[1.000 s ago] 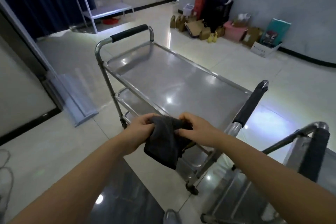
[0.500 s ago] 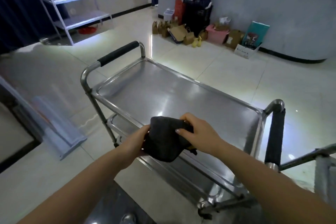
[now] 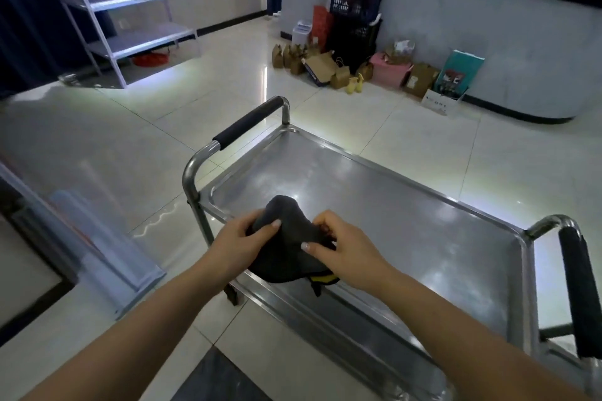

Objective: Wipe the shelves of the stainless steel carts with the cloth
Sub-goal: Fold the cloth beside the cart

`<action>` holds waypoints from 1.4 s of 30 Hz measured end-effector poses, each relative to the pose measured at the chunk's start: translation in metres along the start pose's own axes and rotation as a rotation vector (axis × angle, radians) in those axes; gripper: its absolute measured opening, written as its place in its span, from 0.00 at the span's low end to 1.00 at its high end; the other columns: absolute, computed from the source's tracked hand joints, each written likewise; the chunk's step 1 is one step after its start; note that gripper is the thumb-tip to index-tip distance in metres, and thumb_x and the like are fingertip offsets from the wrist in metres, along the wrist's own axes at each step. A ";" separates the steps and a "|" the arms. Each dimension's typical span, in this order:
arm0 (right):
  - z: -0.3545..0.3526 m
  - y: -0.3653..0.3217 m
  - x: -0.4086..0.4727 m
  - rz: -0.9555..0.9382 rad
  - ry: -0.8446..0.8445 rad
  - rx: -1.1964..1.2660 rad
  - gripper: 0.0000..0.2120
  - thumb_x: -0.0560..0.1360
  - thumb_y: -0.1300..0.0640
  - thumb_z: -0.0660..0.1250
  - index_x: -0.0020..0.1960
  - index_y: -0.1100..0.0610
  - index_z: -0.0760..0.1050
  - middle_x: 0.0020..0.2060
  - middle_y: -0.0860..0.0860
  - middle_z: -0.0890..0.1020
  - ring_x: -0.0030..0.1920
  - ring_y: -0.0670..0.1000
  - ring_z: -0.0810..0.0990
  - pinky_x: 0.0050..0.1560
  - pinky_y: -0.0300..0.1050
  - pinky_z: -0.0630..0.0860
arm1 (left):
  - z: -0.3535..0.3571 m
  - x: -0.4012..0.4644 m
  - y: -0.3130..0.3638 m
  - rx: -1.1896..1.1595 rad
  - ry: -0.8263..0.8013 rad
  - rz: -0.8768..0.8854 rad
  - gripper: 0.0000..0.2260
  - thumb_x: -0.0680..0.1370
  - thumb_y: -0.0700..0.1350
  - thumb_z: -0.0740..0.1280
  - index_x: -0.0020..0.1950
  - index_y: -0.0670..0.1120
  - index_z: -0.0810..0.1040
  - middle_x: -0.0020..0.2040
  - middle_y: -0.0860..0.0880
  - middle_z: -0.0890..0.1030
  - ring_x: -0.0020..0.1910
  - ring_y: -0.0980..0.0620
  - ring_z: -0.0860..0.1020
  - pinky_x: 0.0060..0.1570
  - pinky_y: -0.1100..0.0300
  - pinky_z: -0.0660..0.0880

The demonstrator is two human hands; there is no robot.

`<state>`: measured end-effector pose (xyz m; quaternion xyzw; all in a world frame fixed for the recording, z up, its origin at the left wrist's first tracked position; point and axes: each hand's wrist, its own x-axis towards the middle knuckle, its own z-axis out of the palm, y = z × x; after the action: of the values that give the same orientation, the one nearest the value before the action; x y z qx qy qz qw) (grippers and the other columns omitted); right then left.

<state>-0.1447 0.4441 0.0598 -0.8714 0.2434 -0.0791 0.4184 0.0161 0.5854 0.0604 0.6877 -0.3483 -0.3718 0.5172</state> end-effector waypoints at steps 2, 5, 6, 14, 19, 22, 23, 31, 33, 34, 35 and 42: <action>-0.005 -0.004 0.021 -0.017 -0.074 0.003 0.11 0.75 0.47 0.69 0.51 0.45 0.68 0.47 0.41 0.78 0.50 0.45 0.79 0.47 0.39 0.78 | -0.016 0.009 0.005 0.036 -0.016 0.047 0.06 0.77 0.56 0.64 0.49 0.68 0.78 0.46 0.61 0.82 0.46 0.62 0.81 0.37 0.72 0.76; -0.011 -0.009 0.057 -0.005 -0.166 0.103 0.17 0.75 0.50 0.70 0.60 0.44 0.67 0.55 0.44 0.77 0.55 0.47 0.79 0.53 0.39 0.78 | -0.040 0.018 0.012 0.084 -0.063 0.102 0.08 0.77 0.56 0.62 0.52 0.68 0.77 0.47 0.60 0.81 0.48 0.60 0.80 0.40 0.72 0.76; -0.012 -0.011 0.070 0.000 -0.170 0.127 0.21 0.75 0.51 0.70 0.64 0.44 0.66 0.60 0.46 0.76 0.58 0.48 0.78 0.56 0.42 0.77 | -0.048 0.022 0.013 0.108 -0.079 0.116 0.08 0.78 0.56 0.62 0.54 0.68 0.77 0.48 0.60 0.81 0.50 0.59 0.80 0.43 0.72 0.76; 0.024 -0.056 0.165 -0.262 -0.365 0.087 0.30 0.72 0.56 0.72 0.64 0.31 0.66 0.64 0.36 0.70 0.62 0.36 0.70 0.57 0.30 0.68 | -0.121 0.040 0.003 0.205 -0.028 0.099 0.12 0.80 0.47 0.63 0.55 0.65 0.79 0.48 0.58 0.81 0.49 0.56 0.81 0.45 0.66 0.78; 0.067 -0.083 0.223 -0.234 -0.334 0.038 0.15 0.73 0.52 0.71 0.58 0.44 0.73 0.53 0.36 0.76 0.56 0.34 0.73 0.56 0.35 0.70 | -0.195 0.057 -0.013 0.198 0.047 0.142 0.08 0.79 0.46 0.65 0.54 0.57 0.81 0.47 0.52 0.83 0.48 0.51 0.81 0.50 0.54 0.80; 0.092 -0.108 0.262 -0.180 -0.298 0.057 0.07 0.74 0.52 0.70 0.51 0.46 0.74 0.48 0.42 0.80 0.55 0.44 0.77 0.61 0.48 0.75 | -0.254 0.076 -0.021 0.226 0.092 0.143 0.08 0.79 0.44 0.66 0.54 0.55 0.82 0.46 0.53 0.84 0.47 0.53 0.82 0.50 0.55 0.80; 0.101 -0.119 0.275 -0.172 -0.286 0.068 0.06 0.75 0.52 0.69 0.49 0.46 0.74 0.49 0.43 0.80 0.55 0.45 0.78 0.61 0.48 0.75 | -0.277 0.082 -0.025 0.237 0.088 0.139 0.07 0.79 0.45 0.66 0.53 0.55 0.82 0.46 0.54 0.84 0.46 0.54 0.82 0.49 0.55 0.80; 0.169 -0.189 0.374 -0.028 -0.168 -0.093 0.08 0.76 0.50 0.67 0.44 0.43 0.68 0.41 0.44 0.79 0.43 0.45 0.79 0.41 0.37 0.74 | -0.443 0.153 -0.059 0.461 -0.001 0.081 0.04 0.74 0.53 0.71 0.47 0.58 0.81 0.42 0.60 0.82 0.42 0.62 0.79 0.45 0.59 0.79; 0.181 -0.193 0.400 0.002 -0.149 -0.183 0.09 0.77 0.49 0.66 0.44 0.43 0.66 0.39 0.44 0.78 0.40 0.45 0.78 0.39 0.35 0.72 | -0.468 0.177 -0.070 0.521 -0.021 0.045 0.04 0.73 0.52 0.72 0.46 0.59 0.80 0.42 0.60 0.81 0.43 0.62 0.78 0.45 0.60 0.78; 0.186 -0.193 0.412 0.013 -0.146 -0.229 0.08 0.78 0.48 0.66 0.45 0.43 0.65 0.39 0.44 0.77 0.40 0.46 0.77 0.38 0.35 0.70 | -0.476 0.190 -0.076 0.540 -0.032 0.021 0.04 0.73 0.51 0.72 0.46 0.59 0.80 0.42 0.60 0.81 0.43 0.61 0.78 0.45 0.61 0.77; 0.190 -0.192 0.424 0.026 -0.145 -0.269 0.08 0.78 0.48 0.65 0.46 0.44 0.65 0.39 0.44 0.77 0.40 0.46 0.77 0.37 0.34 0.68 | -0.482 0.202 -0.081 0.552 -0.043 -0.001 0.04 0.73 0.50 0.73 0.45 0.59 0.80 0.42 0.59 0.80 0.43 0.60 0.78 0.44 0.61 0.77; 0.202 -0.165 0.512 0.103 -0.064 -0.311 0.06 0.78 0.47 0.62 0.50 0.45 0.65 0.43 0.49 0.82 0.42 0.52 0.78 0.42 0.45 0.74 | -0.515 0.312 -0.088 0.598 -0.066 -0.077 0.02 0.73 0.45 0.72 0.43 0.48 0.81 0.41 0.48 0.82 0.44 0.48 0.79 0.49 0.47 0.78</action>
<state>0.4285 0.4200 0.0241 -0.9142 0.2835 0.0087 0.2896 0.6234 0.5688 0.0251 0.8098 -0.4324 -0.2944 0.2657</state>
